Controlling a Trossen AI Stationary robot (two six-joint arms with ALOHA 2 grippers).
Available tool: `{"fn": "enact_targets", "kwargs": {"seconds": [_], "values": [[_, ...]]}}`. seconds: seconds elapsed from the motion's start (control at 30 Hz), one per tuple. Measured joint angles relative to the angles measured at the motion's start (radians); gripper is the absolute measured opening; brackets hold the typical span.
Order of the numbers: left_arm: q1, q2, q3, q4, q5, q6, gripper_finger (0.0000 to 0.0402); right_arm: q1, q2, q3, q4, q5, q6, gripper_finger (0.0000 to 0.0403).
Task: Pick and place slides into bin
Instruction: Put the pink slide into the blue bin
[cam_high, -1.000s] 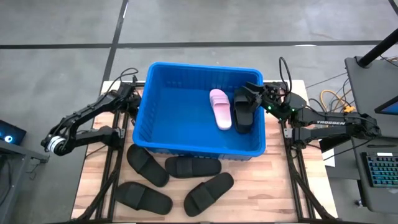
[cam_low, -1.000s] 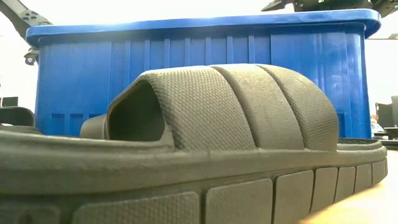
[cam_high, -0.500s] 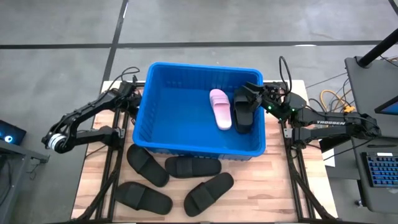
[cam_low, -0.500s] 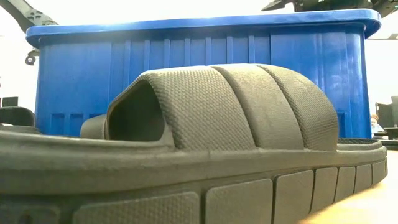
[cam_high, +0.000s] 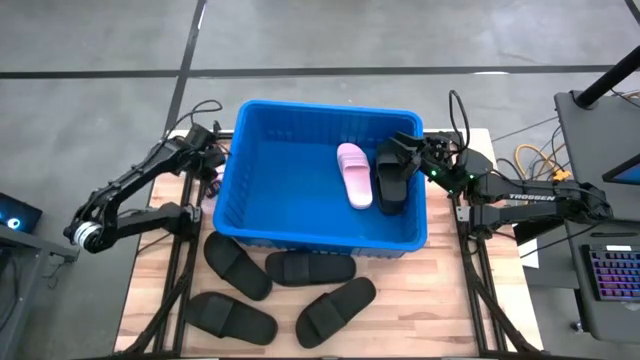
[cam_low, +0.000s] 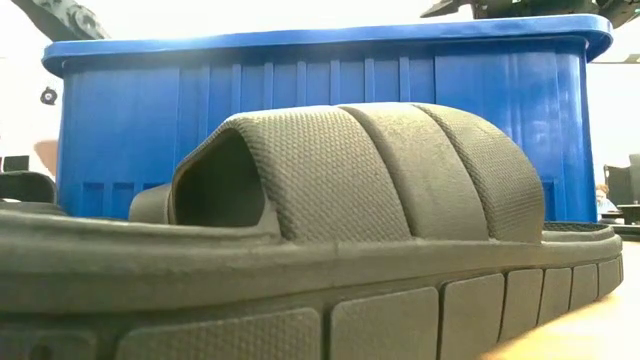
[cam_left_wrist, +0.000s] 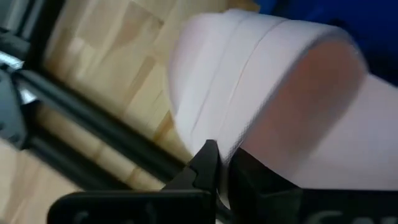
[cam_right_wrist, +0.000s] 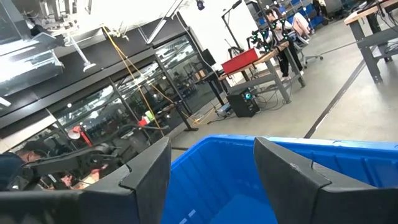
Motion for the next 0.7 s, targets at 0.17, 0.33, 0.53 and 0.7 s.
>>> {"fn": "enact_targets", "kwargs": {"seconds": [0.17,0.33,0.53,0.7], "values": [[0.000,-0.028,0.077,-0.115,-0.053,0.002,0.0000,0.000,0.000,0.000,0.000,-0.003,0.000,0.0219],[0.001,-0.069,0.137,-0.174,-0.101,0.027,0.0000,0.000,0.000,0.000,0.000,-0.003,-0.001,0.0219],[0.001,-0.113,0.229,-0.231,-0.167,0.026,0.0000,0.000,0.000,0.000,0.000,-0.003,-0.002,0.0219],[0.001,-0.138,0.332,-0.257,-0.203,0.039,0.0000,0.000,0.000,0.000,0.000,-0.003,-0.002,0.0219]]}}
